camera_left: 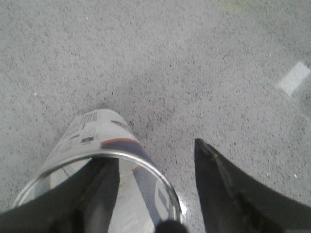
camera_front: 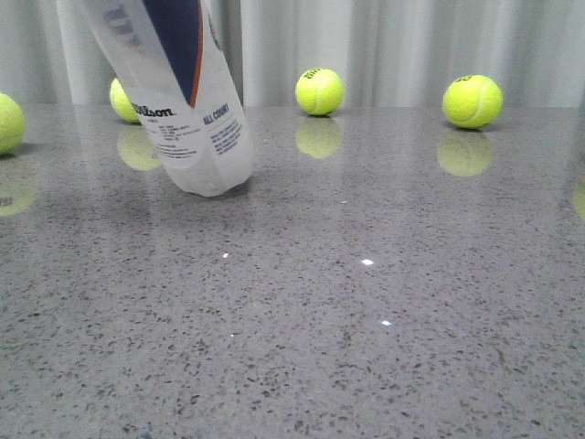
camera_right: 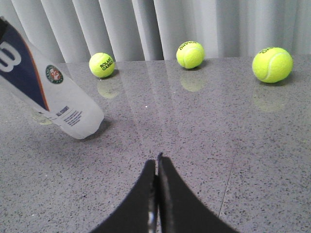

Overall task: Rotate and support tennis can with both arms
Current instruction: 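Lift the can's metal end with the left gripper, tilting it upright, then lower the can upright onto its base and open the left gripper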

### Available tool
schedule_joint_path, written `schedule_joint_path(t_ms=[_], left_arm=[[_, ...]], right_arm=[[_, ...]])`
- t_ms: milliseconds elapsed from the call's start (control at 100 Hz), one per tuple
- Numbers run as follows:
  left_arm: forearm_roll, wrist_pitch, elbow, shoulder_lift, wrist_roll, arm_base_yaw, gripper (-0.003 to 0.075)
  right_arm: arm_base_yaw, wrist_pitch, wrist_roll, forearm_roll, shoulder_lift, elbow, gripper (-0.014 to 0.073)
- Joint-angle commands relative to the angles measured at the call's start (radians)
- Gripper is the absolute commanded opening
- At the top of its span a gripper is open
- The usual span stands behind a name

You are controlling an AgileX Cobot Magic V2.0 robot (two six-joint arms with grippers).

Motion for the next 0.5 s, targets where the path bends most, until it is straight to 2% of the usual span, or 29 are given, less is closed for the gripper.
schedule_joint_path(t_ms=[0, 490], left_arm=[[-0.035, -0.083, -0.033, -0.013, 0.002, -0.006, 0.0357], [-0.048, -0.259, -0.035, 0.057, 0.002, -0.006, 0.0358]], right_arm=[[-0.006, -0.082, -0.011, -0.006, 0.006, -0.028, -0.0057], [-0.006, -0.082, -0.011, -0.006, 0.006, -0.028, -0.0057]])
